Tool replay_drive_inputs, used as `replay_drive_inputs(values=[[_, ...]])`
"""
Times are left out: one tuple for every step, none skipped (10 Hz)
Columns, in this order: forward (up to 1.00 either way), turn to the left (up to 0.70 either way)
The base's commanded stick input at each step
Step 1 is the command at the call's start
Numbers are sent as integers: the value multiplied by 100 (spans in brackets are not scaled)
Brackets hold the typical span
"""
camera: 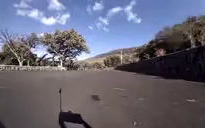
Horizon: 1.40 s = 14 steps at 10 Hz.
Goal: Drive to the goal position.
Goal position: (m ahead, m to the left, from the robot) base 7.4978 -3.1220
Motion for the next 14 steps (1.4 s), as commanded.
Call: replay_drive_inputs(values=[[50,0],[50,0],[50,0],[50,0],[50,0],[50,0],[50,0],[50,0],[50,0],[50,0],[50,0],[50,0],[50,0],[50,0]])
